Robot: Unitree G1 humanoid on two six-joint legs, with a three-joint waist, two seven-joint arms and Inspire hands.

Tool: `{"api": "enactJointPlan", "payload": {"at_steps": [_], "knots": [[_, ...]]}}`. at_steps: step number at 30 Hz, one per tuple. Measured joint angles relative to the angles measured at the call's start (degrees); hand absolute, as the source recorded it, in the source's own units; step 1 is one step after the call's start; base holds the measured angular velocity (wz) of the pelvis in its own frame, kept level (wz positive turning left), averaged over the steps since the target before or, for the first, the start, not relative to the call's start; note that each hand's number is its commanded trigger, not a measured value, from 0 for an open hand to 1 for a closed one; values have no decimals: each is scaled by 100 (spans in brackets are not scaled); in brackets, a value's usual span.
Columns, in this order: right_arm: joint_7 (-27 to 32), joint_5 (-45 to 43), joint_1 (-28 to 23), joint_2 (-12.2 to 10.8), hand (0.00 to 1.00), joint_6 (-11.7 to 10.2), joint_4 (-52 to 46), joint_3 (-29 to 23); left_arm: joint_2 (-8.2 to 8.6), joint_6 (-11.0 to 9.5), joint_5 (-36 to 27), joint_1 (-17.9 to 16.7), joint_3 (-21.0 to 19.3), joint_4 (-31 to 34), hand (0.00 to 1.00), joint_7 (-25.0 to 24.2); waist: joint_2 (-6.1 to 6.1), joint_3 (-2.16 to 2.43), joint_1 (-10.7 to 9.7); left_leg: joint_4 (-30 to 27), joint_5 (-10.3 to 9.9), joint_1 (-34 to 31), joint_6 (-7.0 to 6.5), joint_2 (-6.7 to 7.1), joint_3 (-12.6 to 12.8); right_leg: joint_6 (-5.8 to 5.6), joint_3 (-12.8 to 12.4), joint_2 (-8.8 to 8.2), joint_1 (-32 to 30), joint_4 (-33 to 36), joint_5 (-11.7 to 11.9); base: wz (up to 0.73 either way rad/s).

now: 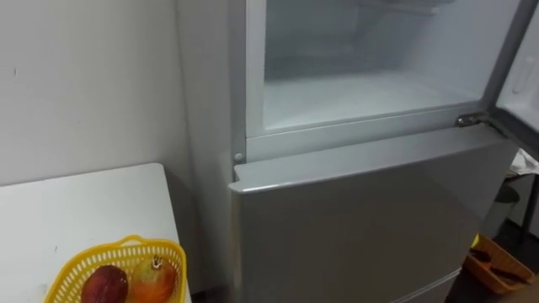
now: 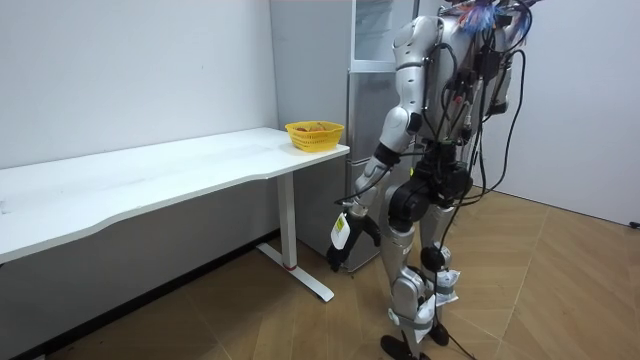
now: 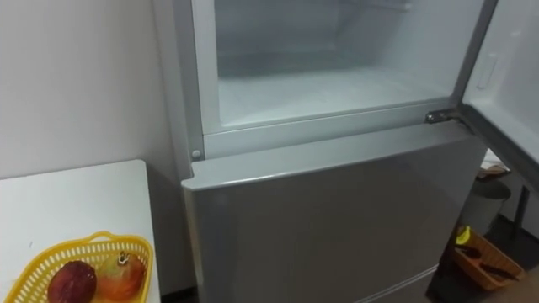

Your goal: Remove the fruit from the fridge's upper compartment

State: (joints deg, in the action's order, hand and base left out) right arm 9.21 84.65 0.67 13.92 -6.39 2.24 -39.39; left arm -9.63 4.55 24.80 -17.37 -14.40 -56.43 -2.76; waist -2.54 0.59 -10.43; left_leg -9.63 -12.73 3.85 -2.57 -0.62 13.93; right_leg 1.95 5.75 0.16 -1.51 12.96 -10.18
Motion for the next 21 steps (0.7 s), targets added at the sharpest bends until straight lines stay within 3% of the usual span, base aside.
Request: {"api": "enactJointPlan", "payload": {"at_steps": [6,10,16,21], "knots": [[-269,326,82,69,0,-128,-747,10,4,-149,-42,12,-3,-113,0,107,-41,-9,8,-10,0,-6,0,0,-9,2,23,-5,17,-25,-3,0],[-473,40,66,80,0,-173,-1047,79,5,-234,-6,-5,-3,-170,0,108,-47,-12,47,-1,-4,-25,1,-4,-12,4,40,-6,7,-16,-5,0],[-963,-206,91,97,0,-168,-1268,345,21,-237,-39,9,4,-388,0,107,37,23,240,0,-3,13,2,-11,-12,9,69,-6,65,-17,2,0],[-1298,-261,92,98,0,-118,-1269,762,34,-205,-38,17,8,-582,0,111,68,11,428,12,-4,81,5,-9,-74,11,102,-4,184,-31,4,6]]}}
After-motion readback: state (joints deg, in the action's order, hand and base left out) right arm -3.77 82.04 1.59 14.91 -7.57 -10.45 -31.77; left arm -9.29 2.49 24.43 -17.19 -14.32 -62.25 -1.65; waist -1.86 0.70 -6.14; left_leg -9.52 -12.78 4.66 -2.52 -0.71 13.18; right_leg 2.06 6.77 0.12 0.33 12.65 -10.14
